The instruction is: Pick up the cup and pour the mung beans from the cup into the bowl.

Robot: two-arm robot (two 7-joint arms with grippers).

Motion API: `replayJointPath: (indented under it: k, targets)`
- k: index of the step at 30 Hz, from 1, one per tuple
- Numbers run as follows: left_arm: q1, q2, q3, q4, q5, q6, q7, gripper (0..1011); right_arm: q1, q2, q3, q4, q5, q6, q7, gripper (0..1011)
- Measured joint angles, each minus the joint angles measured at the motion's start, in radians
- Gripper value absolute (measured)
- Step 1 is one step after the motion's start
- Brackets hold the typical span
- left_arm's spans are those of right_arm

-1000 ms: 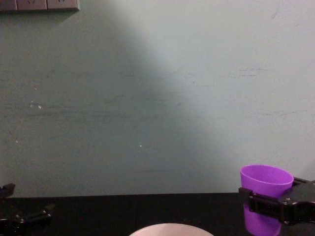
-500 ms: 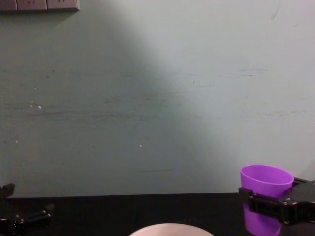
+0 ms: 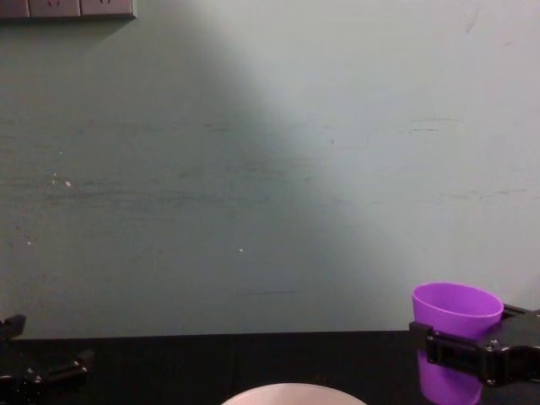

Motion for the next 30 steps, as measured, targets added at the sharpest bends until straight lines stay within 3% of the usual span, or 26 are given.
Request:
replayJointPath:
  k: [30]
  targets:
    - [0.000, 0.000, 0.000, 0.000, 0.000, 0.000, 0.000, 1000, 0.000, 0.000, 0.000, 0.000, 0.000, 0.000, 0.000, 726]
